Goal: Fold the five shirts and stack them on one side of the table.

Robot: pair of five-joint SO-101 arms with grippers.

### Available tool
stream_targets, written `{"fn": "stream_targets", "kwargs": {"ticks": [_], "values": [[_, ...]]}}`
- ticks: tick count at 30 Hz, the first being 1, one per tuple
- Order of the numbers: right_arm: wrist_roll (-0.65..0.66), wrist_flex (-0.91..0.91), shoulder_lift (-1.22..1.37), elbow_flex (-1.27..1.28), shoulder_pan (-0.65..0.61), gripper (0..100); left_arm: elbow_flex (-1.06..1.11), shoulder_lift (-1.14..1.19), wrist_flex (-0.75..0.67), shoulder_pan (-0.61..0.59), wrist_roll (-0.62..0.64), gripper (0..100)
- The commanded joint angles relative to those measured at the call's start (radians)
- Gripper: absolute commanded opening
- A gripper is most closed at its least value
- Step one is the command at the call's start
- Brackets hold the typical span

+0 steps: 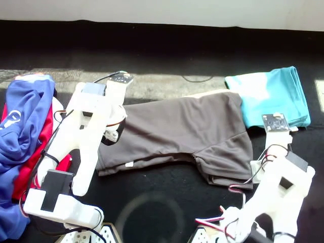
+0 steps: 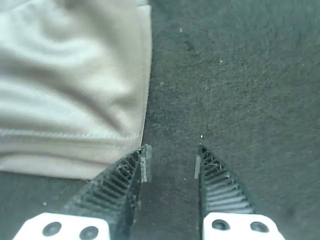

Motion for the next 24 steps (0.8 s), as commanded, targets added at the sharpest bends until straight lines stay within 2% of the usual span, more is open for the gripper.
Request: {"fn": "stream_targets", "kwargs": {"ticks": [1, 4, 7, 11, 14, 17, 24], "values": [[0.204, 0.058, -0.139, -0.025, -0.065, 14.9, -0.044, -0.041, 0.009, 0.004, 0.003, 1], [0.379, 0.065, -0.243, 0.012, -0.124, 15.2, -0.044, -0.113, 0.031, 0.004, 0.003, 1], [0.483, 0.065, -0.326, 0.102, -0.189, 15.3, -0.042, -0.189, 0.044, 0.002, 0.0, 1], [0.566, 0.067, -0.404, 0.248, -0.245, 18.9, -0.042, -0.232, 0.041, -0.061, -0.002, 1], [0.609, 0.065, -0.464, 0.311, -0.251, 23.5, -0.039, -0.232, 0.038, -0.143, -0.002, 1], [0.678, 0.067, -0.524, 0.352, -0.248, 23.5, -0.039, -0.232, 0.043, -0.206, -0.002, 1], [0.813, 0.064, -0.639, 0.49, -0.248, 23.5, -0.039, -0.232, 0.044, -0.236, -0.002, 1]]}}
